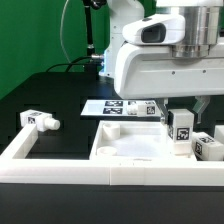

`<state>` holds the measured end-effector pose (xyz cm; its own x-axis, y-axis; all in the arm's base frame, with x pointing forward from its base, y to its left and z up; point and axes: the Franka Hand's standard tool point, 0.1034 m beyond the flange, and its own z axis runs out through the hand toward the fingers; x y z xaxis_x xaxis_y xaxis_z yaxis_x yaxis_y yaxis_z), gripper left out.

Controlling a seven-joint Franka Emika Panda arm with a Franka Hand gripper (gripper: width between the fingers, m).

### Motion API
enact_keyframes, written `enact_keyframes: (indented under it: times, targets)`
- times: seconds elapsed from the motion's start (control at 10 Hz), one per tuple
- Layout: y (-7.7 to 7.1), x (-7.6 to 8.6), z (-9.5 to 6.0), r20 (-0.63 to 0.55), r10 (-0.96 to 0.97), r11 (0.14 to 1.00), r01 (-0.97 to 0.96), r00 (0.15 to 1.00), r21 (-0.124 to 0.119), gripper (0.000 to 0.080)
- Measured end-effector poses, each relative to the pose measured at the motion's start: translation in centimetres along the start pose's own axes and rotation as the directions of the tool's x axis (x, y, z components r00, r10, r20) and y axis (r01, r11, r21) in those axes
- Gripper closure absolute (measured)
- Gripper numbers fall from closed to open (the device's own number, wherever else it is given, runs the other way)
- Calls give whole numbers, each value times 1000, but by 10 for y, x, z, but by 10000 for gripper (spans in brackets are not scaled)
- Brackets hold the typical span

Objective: Assemble one leg

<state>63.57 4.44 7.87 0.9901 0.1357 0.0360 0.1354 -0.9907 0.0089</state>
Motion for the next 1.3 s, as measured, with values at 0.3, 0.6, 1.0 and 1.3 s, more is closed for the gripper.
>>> enact_keyframes:
  times: [0.3,0.6,1.0,1.3]
  targets:
    - [-3,0,1,6,398,917,-398,917,20,514]
    - [-7,1,2,11,687,726,-687,727,40,514]
    - [-11,2,2,27,865,500,-865,501,35,513]
    - [-13,3,0,24,788,615,-788,615,31,199]
